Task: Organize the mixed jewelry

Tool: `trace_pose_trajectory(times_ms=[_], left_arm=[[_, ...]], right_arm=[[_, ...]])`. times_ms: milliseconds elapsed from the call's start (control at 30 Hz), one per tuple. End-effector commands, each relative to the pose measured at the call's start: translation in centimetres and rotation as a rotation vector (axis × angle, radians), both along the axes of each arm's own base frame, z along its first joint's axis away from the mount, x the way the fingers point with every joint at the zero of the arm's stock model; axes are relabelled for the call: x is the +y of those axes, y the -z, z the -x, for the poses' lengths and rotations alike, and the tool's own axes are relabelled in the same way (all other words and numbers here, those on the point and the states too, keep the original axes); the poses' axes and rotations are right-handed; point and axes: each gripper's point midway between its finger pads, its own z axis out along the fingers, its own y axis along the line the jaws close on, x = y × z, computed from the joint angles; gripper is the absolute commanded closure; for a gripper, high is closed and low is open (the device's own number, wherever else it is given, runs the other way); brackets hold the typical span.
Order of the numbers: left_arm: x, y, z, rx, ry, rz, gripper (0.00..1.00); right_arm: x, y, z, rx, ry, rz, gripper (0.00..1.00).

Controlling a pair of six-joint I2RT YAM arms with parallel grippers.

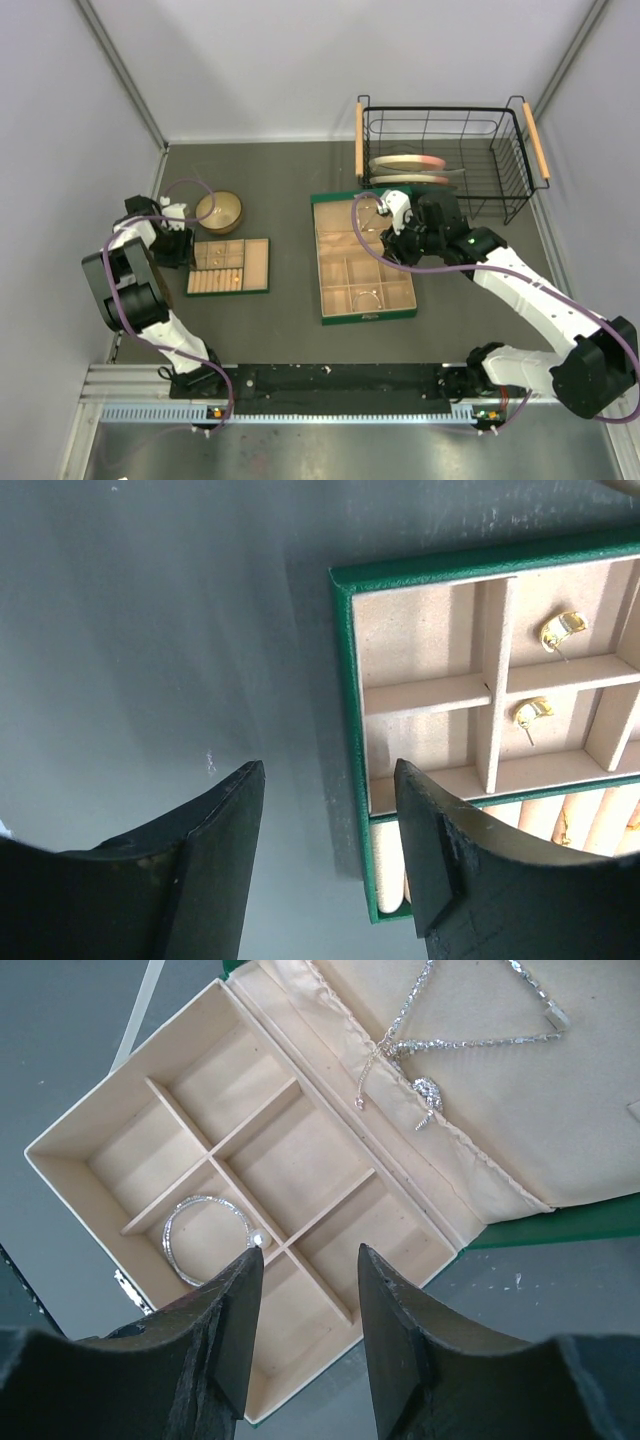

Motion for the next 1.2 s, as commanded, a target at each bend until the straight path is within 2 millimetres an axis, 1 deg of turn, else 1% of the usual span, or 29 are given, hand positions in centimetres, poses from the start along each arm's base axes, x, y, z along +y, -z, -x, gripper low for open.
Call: trace_pose_trajectory(times_ms=[0, 100, 233, 267, 333, 367, 433, 467, 533, 567, 600, 733, 800, 833, 933, 1000, 1033, 1067, 1100, 1167], left_arm=[[0.5, -0.8, -1.9, -0.059, -0.018, 0.001, 0.41], [0.9, -0.4, -2.1, -0.053, -0.028, -0.018, 0.43], [0.9, 0.9, -1.4, -0.024, -0.03, -0.04, 0.51], [0.8, 1.1, -1.3, -0.018, -0.028, -0.041, 0.56], [0.6, 1.8, -0.9, -0.003, -0.024, -0.042, 0.64], [0.5, 2.0, -0.8, 0.002, -0.026, -0.038, 0.73], [0.3, 2.2, -0.5, 0.006, -0.023, -0.032, 0.78], [0.2, 2.2, -0.4, 0.005, -0.021, -0.031, 0.85], [0.0, 2.3, -0.1, 0.008, -0.022, -0.026, 0.9], [0.0, 2.1, 0.0, 0.004, -0.022, -0.028, 0.97], [-0.1, 2.1, 0.2, 0.005, -0.024, -0.025, 1.0], [-0.5, 1.6, 0.8, 0.003, -0.023, -0.023, 1.0], [-0.8, 0.8, 1.1, -0.004, -0.014, -0.011, 1.0], [-1.0, 0.6, 1.1, -0.008, -0.009, -0.008, 1.0], [-1.4, -1.0, 1.2, -0.028, 0.003, 0.002, 1.0], [-1.7, -2.1, 1.4, -0.041, 0.01, 0.005, 1.0], [-1.7, -2.5, 1.5, -0.041, 0.011, 0.009, 1.0], [-1.9, -3.3, 1.3, -0.06, 0.025, 0.008, 1.0], [-2.1, -3.5, 1.9, -0.044, 0.027, 0.018, 1.0], [-2.4, -4.7, 1.8, -0.067, 0.039, 0.019, 1.0]], right_arm=[[0.2, -0.7, -0.2, -0.014, 0.0, -0.025, 0.57], [0.2, -0.8, -0.2, -0.015, 0.001, -0.027, 0.57], [0.1, -0.8, -0.4, -0.021, 0.007, -0.02, 0.59], [0.0, -0.8, -0.4, -0.024, 0.01, -0.019, 0.59], [0.0, -0.9, -0.4, -0.023, 0.014, -0.019, 0.59], [0.0, -0.9, -0.5, -0.022, 0.016, -0.019, 0.59], [0.0, -0.9, -0.4, -0.021, 0.02, -0.021, 0.59], [-0.1, -1.0, -0.5, -0.024, 0.025, -0.021, 0.59], [-0.2, -0.9, -0.5, -0.024, 0.03, -0.018, 0.59], [-0.4, -0.9, -0.8, -0.031, 0.046, -0.008, 0.6], [-0.6, -0.9, -0.9, -0.034, 0.057, 0.0, 0.6], [-1.7, 0.0, -1.8, -0.06, 0.093, 0.07, 0.64], [-2.8, 0.7, -2.3, -0.081, 0.119, 0.128, 0.65], [-3.4, 1.5, -2.3, -0.084, 0.123, 0.159, 0.65], [-5.2, 2.3, -2.4, -0.102, 0.153, 0.214, 0.65], [-6.4, 2.1, -2.6, -0.122, 0.184, 0.234, 0.64], [-7.5, 2.2, -2.7, -0.125, 0.199, 0.25, 0.64], [-7.9, 1.9, -2.6, -0.139, 0.203, 0.252, 0.64], [-8.5, 2.0, -2.4, -0.148, 0.195, 0.27, 0.63], [-9.6, 2.2, -2.0, -0.149, 0.199, 0.295, 0.62]])
